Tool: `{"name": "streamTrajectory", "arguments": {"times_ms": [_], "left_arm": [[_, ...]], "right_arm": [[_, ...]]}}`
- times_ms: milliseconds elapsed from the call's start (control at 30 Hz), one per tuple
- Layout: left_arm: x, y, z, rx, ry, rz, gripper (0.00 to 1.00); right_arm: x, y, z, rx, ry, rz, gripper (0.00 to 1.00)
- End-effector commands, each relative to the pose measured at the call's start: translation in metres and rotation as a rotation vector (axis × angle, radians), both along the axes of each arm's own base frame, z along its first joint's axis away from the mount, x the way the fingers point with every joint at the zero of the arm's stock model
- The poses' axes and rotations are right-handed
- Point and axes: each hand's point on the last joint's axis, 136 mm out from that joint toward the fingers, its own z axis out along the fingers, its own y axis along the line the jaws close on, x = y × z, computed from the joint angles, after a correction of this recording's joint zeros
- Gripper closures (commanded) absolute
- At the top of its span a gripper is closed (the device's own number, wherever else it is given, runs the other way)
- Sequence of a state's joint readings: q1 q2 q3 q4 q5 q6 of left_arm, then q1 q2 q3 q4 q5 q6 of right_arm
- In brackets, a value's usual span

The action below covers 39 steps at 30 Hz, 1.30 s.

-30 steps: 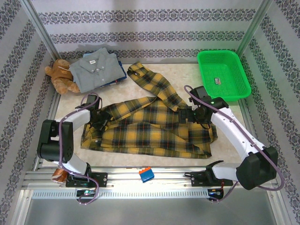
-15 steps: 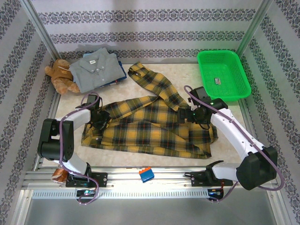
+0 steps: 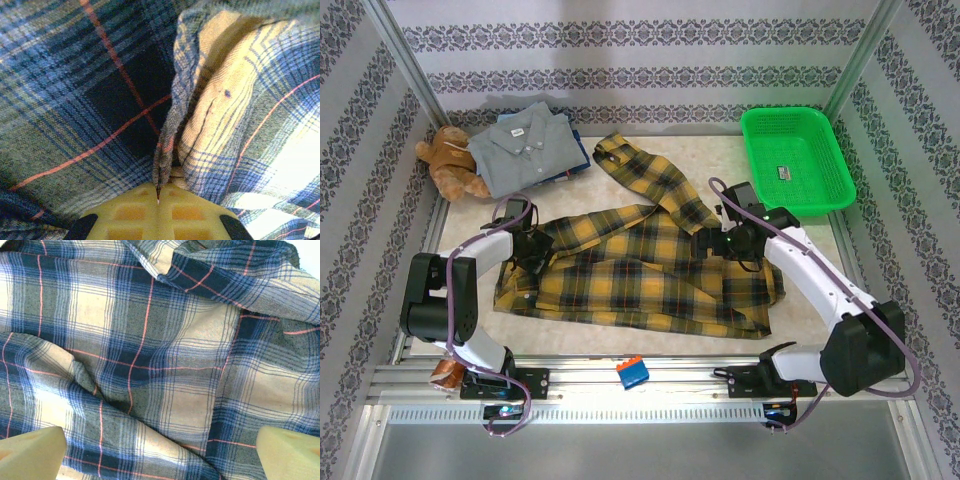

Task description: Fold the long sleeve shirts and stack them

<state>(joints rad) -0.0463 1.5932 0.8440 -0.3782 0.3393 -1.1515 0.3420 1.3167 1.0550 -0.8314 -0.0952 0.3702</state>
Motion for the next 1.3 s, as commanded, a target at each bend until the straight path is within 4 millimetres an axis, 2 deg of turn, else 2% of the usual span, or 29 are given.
{"name": "streamTrajectory", "arguments": {"times_ms": [0,133,200,300,433,567,667,733,833,1000,1100,1267], "left_arm": [[0.002,-0.003,0.012,0.016,-0.019,-0.039,0.97],[0.007,-0.002,0.024,0.027,-0.050,-0.060,1.00],[0.011,-0.002,0.034,0.039,-0.080,-0.076,1.00],[0.017,0.001,0.052,0.072,-0.125,-0.117,1.00],[0.031,0.003,0.077,0.115,-0.196,-0.180,1.00],[0.046,0.004,0.100,0.156,-0.265,-0.230,1.00],[0.057,0.007,0.117,0.185,-0.301,-0.258,1.00],[0.065,0.007,0.129,0.192,-0.334,-0.274,1.00],[0.074,0.008,0.141,0.207,-0.365,-0.287,1.00],[0.080,0.013,0.144,0.206,-0.375,-0.283,1.00],[0.081,0.015,0.143,0.210,-0.372,-0.287,1.00],[0.081,0.019,0.142,0.211,-0.370,-0.286,1.00]], "right_arm": [[0.005,-0.002,-0.003,0.001,0.001,-0.021,0.02],[0.019,-0.004,-0.002,-0.027,-0.007,-0.026,0.02],[0.032,-0.010,0.001,-0.065,-0.018,-0.037,0.02],[0.062,-0.017,0.007,-0.101,-0.062,-0.042,0.02],[0.111,-0.025,0.008,-0.116,-0.118,-0.024,0.03],[0.154,-0.021,-0.001,-0.092,-0.115,0.056,0.11],[0.171,-0.008,-0.008,-0.060,-0.073,0.126,0.18],[0.175,0.007,-0.006,-0.036,-0.079,0.174,0.19],[0.170,0.029,-0.008,-0.062,-0.099,0.252,0.20],[0.149,0.061,-0.038,-0.116,-0.040,0.358,0.24],[0.145,0.067,-0.056,-0.172,-0.012,0.366,0.28],[0.158,0.066,-0.075,-0.251,-0.019,0.312,0.35]]}}
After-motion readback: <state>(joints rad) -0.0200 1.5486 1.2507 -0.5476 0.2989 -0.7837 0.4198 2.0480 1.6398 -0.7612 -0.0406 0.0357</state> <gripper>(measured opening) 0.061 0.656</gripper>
